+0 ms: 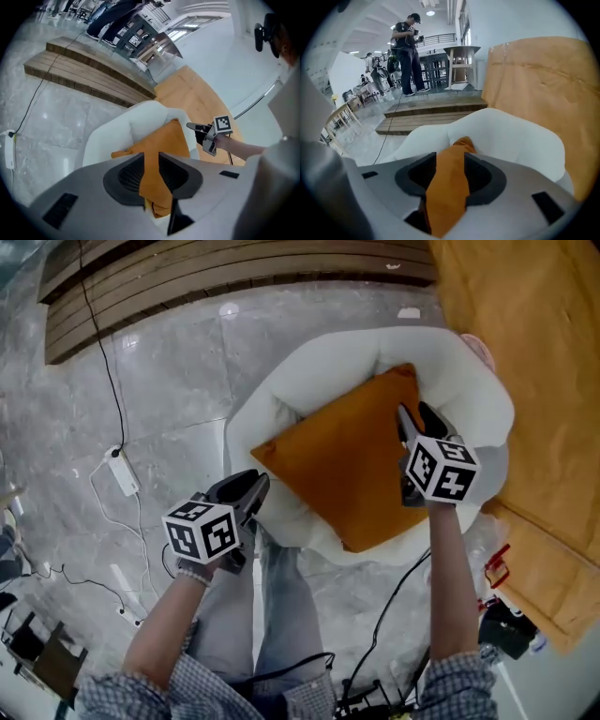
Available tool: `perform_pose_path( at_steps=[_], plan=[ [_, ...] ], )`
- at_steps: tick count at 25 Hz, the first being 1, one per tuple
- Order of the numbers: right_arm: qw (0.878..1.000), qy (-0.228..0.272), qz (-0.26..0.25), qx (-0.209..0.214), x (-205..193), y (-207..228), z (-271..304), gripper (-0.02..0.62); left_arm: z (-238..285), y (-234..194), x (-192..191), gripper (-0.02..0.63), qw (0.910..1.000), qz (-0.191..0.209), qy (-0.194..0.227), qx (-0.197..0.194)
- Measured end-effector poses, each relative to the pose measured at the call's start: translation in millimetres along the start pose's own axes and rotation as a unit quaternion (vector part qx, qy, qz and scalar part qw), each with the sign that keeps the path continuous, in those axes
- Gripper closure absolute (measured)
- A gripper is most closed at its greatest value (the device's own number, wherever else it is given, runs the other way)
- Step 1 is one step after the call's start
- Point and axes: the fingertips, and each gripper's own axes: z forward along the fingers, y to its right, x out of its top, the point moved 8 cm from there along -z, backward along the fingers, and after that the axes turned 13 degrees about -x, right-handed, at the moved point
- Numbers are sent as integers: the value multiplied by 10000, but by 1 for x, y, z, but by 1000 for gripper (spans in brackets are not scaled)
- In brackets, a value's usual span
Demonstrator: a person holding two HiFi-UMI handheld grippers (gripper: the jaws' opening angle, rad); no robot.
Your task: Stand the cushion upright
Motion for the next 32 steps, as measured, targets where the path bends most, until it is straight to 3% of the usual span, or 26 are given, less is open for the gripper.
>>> perform_pose_path(
  at_steps=[3,7,10,18,24,26,29,32],
  plan=[
    [9998,-130,-44,-116,9,-2,26,396,7,-17,-1,520,9999,-156,-46,24],
    [9992,-362,-37,-162,15,-3,53,314,15,-36,-4,494,9994,-320,-123,40],
    [9983,-525,-127,-236,14,-1,71,293,23,-47,-7,461,9988,-483,-105,-36],
    [9971,-550,-299,-444,6,-3,85,299,36,-72,-19,402,9936,-1116,-161,67],
    [9969,-491,-416,-455,2,-7,77,373,57,-79,-30,388,9899,-1413,-80,38],
    [9963,-487,-555,-433,0,-11,74,408,57,-81,-31,416,9896,-1438,-24,32],
    [9956,-466,-717,-372,-2,-12,67,434,58,-78,-31,514,9854,-1691,9,-192],
    [9963,-415,-682,-314,-1,-8,56,449,56,-71,-30,545,9855,-1672,-103,-278]
  ],
)
